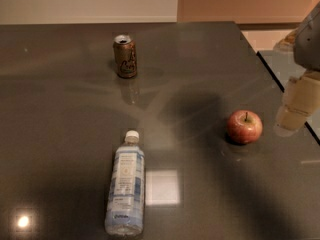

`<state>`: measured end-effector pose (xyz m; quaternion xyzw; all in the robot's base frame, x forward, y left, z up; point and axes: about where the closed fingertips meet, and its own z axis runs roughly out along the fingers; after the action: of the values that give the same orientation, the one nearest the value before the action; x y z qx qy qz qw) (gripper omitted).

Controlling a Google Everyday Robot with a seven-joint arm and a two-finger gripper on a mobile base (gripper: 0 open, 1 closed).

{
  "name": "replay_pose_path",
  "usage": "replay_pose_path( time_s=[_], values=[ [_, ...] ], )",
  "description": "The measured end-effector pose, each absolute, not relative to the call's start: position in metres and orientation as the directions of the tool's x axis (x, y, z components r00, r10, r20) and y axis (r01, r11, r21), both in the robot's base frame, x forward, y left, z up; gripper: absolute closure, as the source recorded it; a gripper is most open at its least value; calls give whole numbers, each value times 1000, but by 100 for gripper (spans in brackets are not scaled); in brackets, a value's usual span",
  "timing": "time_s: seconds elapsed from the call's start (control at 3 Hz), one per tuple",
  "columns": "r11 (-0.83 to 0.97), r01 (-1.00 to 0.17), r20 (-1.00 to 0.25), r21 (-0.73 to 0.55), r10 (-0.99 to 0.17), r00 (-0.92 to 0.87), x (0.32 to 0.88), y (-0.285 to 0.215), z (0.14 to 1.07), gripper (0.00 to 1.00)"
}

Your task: Pick apple

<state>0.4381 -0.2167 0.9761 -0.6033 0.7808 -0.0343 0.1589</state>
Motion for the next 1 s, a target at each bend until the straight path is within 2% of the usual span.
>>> replay_pose_path(
  time_s=[1.0],
  values=[
    [233, -947, -252, -219, -951, -176, 448, -222, 964, 0]
  ],
)
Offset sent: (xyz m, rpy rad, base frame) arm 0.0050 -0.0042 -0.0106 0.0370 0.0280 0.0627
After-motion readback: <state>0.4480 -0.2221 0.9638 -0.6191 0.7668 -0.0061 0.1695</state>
